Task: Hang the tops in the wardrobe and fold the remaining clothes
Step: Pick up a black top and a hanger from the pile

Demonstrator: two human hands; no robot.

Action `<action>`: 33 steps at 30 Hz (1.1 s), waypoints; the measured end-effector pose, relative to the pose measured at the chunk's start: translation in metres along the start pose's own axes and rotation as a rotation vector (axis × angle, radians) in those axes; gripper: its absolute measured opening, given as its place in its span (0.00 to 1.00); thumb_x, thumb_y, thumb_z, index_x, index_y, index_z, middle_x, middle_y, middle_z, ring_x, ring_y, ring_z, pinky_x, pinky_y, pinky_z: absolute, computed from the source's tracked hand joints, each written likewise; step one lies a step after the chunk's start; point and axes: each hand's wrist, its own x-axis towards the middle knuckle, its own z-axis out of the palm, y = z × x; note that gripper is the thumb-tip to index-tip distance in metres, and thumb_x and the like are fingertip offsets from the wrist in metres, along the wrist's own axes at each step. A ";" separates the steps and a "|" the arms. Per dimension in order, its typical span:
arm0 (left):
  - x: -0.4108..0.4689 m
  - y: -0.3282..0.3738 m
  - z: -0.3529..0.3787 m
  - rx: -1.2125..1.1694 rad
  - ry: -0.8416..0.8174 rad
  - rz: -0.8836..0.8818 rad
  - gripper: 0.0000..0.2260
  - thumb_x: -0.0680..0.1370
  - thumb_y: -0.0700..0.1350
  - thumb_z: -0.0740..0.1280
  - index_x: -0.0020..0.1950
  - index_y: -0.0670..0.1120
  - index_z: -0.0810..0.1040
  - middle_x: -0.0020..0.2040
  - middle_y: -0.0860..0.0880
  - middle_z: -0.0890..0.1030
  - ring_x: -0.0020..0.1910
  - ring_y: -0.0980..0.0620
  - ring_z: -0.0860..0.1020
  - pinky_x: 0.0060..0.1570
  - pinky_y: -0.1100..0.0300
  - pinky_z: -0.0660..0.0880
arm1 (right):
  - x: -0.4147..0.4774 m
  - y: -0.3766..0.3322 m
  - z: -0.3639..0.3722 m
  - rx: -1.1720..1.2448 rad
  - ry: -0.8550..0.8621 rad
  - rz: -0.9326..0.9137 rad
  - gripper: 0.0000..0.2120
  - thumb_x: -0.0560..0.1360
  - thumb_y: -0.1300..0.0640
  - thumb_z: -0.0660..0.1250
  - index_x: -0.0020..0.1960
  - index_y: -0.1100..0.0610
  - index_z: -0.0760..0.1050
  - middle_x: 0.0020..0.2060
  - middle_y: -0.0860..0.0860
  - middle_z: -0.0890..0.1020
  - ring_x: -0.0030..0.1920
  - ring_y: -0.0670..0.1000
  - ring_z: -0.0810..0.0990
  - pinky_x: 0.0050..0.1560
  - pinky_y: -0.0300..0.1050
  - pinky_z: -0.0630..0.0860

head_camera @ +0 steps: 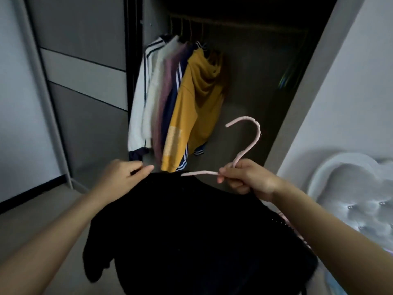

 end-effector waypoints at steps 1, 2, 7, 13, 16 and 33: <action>0.015 -0.023 -0.001 -0.039 0.017 -0.060 0.20 0.78 0.50 0.66 0.28 0.50 0.65 0.23 0.50 0.61 0.24 0.59 0.62 0.27 0.63 0.59 | 0.018 -0.006 -0.013 -0.008 0.040 0.010 0.10 0.73 0.54 0.64 0.37 0.59 0.77 0.20 0.45 0.64 0.20 0.42 0.60 0.19 0.31 0.57; 0.024 -0.040 0.000 -0.062 0.030 -0.133 0.21 0.77 0.45 0.67 0.26 0.52 0.66 0.23 0.51 0.63 0.25 0.61 0.63 0.28 0.64 0.60 | 0.031 -0.008 -0.025 -0.025 0.090 0.032 0.12 0.75 0.55 0.63 0.37 0.59 0.78 0.20 0.45 0.64 0.19 0.42 0.59 0.18 0.31 0.56; 0.083 -0.085 0.049 0.039 -0.067 -0.249 0.12 0.76 0.40 0.69 0.58 0.39 0.79 0.52 0.40 0.79 0.52 0.44 0.76 0.53 0.58 0.68 | 0.115 -0.018 -0.098 -0.008 0.362 0.151 0.13 0.78 0.58 0.62 0.36 0.60 0.75 0.18 0.47 0.65 0.17 0.42 0.59 0.16 0.33 0.53; 0.192 -0.107 0.096 0.080 -0.100 -0.210 0.18 0.78 0.47 0.65 0.67 0.46 0.72 0.64 0.45 0.72 0.61 0.51 0.69 0.58 0.60 0.65 | 0.207 -0.018 -0.178 0.220 0.541 0.231 0.13 0.78 0.65 0.62 0.35 0.59 0.66 0.23 0.52 0.66 0.19 0.44 0.59 0.17 0.33 0.53; 0.230 -0.108 0.121 0.061 -0.074 -0.205 0.17 0.78 0.49 0.63 0.67 0.49 0.71 0.64 0.47 0.71 0.56 0.56 0.68 0.53 0.62 0.63 | 0.235 -0.019 -0.206 0.328 0.564 0.247 0.12 0.78 0.67 0.60 0.36 0.59 0.66 0.27 0.53 0.66 0.25 0.45 0.58 0.17 0.34 0.55; 0.485 -0.112 0.142 0.263 0.190 0.058 0.19 0.79 0.50 0.61 0.69 0.48 0.69 0.69 0.45 0.67 0.69 0.44 0.59 0.66 0.51 0.59 | 0.362 -0.158 -0.321 0.463 0.876 -0.341 0.12 0.75 0.74 0.48 0.43 0.63 0.68 0.32 0.58 0.72 0.17 0.45 0.69 0.18 0.34 0.64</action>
